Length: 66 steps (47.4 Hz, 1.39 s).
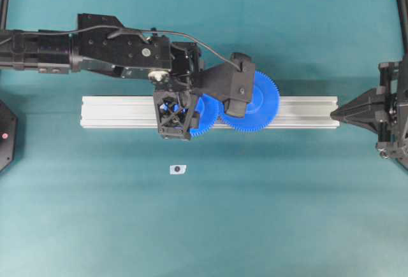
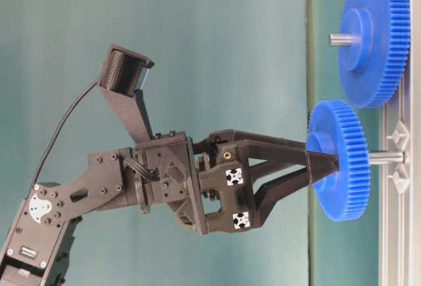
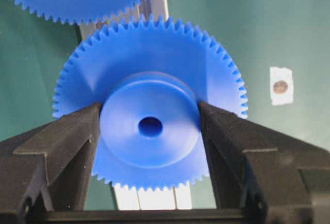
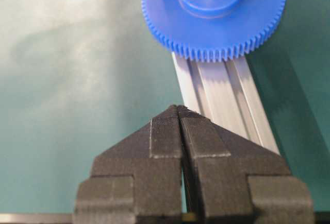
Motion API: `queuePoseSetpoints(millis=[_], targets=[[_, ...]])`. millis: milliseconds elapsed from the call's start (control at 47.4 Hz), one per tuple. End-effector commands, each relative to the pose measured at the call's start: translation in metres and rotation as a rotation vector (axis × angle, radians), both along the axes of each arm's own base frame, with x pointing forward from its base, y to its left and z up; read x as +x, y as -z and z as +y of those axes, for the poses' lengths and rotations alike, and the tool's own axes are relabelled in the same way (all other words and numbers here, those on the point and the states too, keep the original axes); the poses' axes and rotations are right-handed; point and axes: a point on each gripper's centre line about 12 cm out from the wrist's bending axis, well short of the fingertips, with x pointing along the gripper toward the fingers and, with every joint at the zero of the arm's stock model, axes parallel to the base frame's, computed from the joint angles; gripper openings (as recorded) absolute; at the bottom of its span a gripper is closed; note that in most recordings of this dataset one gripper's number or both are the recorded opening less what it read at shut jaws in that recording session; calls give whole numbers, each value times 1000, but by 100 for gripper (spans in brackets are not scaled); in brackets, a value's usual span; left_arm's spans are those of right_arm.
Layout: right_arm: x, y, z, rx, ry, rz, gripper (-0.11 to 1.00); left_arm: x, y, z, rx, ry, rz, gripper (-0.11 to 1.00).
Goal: Find the location of the shaft and insert the small gear.
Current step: 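Align the gear's bore with the empty shaft, meshing with the large gear, then push the small gear down onto the shaft with the left gripper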
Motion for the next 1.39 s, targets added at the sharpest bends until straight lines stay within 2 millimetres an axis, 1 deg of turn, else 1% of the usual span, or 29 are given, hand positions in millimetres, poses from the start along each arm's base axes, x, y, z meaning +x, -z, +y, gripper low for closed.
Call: queuePoseSetpoints(millis=[0, 169, 401, 886, 1139, 1329, 1371], targets=[[3, -4, -1, 5, 9, -13, -1, 4, -18, 11, 13, -16, -42, 63], [3, -5, -1, 5, 9, -17, -1, 9, -21, 12, 15, -13, -51, 63], [3, -5, -1, 5, 9, -16, -1, 6, -19, 12, 12, -10, -23, 63], [3, -6, -1, 5, 9, -19, -1, 11, -23, 9, 14, -7, -55, 63], [4, -6, -1, 5, 8, -20, -1, 12, -22, 1, 11, 3, -54, 63], [4, -6, -1, 5, 8, -20, -1, 11, -19, 0, 9, 0, -47, 64], [4, -6, -1, 5, 9, -19, -1, 12, -19, -1, 9, -1, -49, 67]])
